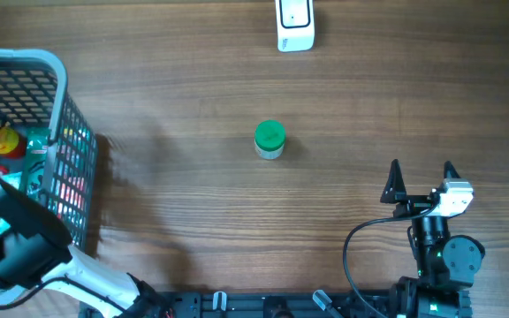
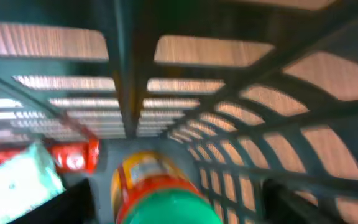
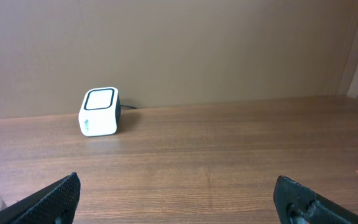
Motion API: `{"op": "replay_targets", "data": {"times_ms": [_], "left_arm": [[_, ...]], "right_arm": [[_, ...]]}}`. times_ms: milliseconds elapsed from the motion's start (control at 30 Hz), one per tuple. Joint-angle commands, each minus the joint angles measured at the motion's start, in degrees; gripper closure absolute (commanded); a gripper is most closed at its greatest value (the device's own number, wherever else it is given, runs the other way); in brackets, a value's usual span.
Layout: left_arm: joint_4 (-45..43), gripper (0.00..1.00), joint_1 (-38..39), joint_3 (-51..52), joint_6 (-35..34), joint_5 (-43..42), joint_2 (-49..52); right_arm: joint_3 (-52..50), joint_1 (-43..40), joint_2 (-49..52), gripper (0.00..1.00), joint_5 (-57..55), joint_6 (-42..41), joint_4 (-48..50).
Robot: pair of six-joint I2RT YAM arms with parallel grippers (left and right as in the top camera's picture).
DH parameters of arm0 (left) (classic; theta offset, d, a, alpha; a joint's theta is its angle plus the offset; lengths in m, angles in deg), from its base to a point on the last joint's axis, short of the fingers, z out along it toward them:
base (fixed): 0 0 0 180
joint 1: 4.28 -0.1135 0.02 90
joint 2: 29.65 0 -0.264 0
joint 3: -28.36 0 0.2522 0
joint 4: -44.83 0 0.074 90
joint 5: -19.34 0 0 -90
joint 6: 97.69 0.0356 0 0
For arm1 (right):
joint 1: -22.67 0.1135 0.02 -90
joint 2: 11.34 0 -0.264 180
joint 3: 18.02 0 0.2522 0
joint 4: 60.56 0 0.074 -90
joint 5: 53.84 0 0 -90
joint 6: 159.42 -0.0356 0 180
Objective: Scan the item barcode
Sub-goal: 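Reach left gripper into basket and grasp sriracha bottle, then place sriracha bottle beside the jar with left gripper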
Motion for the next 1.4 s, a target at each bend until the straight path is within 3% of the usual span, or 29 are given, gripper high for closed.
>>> {"op": "replay_targets", "data": {"times_ms": [0, 33, 100, 300, 433, 500, 667, 733, 833, 1033, 1133, 1367], "left_arm": [[0.04, 0.35, -0.35, 0.55, -0.11, -0.76, 3.28], [0.33, 0.47, -0.35, 0.55, -0.11, -0.79, 3.28], [1.44, 0.62, -0.35, 0.55, -0.11, -0.76, 3.26], [3.56, 0.64, -0.35, 0.55, 0.11, -0.76, -4.7], [4.24, 0.64, -0.35, 0.55, 0.07, -0.83, -16.79], [4.28, 0.65, -0.35, 0.55, 0.07, -3.52, -22.97], [3.19, 0.69, 2.36, 0.55, 0.04, -22.14, -38.49], [2.84, 0.67, 7.61, 0.55, 0.02, -24.98, -41.72], [2.71, 0.67, 21.99, 0.55, 0.07, -24.9, -42.47], [2.86, 0.66, 49.07, 0.55, 3.02, -23.76, -34.95], [2.84, 0.65, 58.6, 0.55, 3.15, -18.1, -29.33], [-3.15, 0.61, 75.52, 0.55, 19.96, -14.88, -10.47]], "right_arm": [[-0.04, -0.17, -0.33, 0.0, -0.96, 0.55, 0.17], [-0.04, -0.17, -0.33, 0.0, -0.96, 0.52, 0.17], [-0.04, -0.17, -0.33, 0.0, -0.96, 0.52, 0.17], [-0.04, -0.17, -0.33, 0.0, -0.96, 0.52, 0.17], [-0.04, -0.17, -0.33, 0.0, -0.96, 0.52, 0.17], [-0.04, -0.17, -0.33, 0.0, -0.96, 0.52, 0.17], [-0.04, -0.17, -0.33, 0.0, -0.96, 0.52, 0.17], [-0.04, -0.17, -0.33, 0.0, -0.96, 0.52, 0.17], [-0.04, -0.17, -0.33, 0.0, -0.96, 0.52, 0.17], [-0.04, -0.17, -0.33, 0.0, -0.96, 0.55, 0.17], [-0.04, -0.17, -0.31, 0.0, -0.96, 0.5, 0.17], [-0.04, -0.17, -0.31, 0.0, -0.96, 0.52, 0.17]]}}
